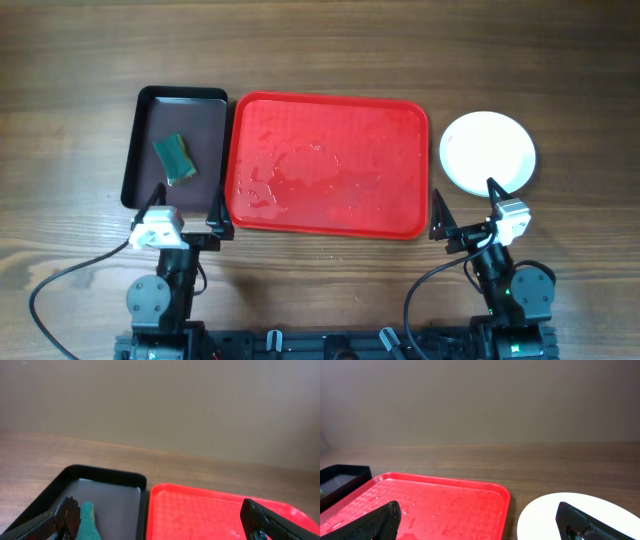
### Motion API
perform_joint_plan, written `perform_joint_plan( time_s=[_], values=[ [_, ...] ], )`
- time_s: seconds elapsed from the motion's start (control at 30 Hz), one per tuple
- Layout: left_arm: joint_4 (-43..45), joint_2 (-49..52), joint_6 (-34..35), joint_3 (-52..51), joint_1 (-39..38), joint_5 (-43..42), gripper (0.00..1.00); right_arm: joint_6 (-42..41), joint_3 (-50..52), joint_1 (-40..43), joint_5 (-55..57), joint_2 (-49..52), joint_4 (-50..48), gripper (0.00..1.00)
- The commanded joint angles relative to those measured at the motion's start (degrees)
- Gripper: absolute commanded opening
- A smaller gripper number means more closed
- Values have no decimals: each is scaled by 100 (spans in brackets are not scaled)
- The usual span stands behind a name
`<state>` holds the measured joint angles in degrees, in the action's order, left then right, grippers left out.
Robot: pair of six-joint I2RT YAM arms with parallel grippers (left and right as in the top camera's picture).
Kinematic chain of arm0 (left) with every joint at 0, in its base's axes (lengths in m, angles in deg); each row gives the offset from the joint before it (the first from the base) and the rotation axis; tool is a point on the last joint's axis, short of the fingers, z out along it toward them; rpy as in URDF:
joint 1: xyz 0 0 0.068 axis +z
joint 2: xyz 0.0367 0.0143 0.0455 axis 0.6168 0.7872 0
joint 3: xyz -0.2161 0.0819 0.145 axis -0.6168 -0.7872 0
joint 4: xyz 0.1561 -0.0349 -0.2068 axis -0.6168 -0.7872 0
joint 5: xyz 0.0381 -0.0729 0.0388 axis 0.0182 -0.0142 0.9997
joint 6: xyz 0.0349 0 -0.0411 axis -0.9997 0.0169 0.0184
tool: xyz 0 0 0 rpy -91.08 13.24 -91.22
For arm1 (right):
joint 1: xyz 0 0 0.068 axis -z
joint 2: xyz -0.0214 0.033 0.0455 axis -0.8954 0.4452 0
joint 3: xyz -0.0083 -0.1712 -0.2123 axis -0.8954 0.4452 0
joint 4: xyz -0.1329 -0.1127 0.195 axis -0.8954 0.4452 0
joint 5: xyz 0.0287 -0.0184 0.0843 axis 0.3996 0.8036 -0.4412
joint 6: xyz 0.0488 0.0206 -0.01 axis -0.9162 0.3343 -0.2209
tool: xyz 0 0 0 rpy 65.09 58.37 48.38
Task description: Clean dirty plates on tray and stack at the side
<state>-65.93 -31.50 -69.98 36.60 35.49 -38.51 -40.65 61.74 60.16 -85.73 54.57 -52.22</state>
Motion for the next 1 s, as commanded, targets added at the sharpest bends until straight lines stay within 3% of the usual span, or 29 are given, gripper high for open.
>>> perform_joint_plan(
  time_s=[0.0,0.97],
  values=[
    [-402,-166,-160,-74,-13,-70,100,61,7,-20,118,-4,-20,100],
    [-595,-166,-155,-74,-15,-48,100,59,7,-20,118,-4,-20,100]
  ],
)
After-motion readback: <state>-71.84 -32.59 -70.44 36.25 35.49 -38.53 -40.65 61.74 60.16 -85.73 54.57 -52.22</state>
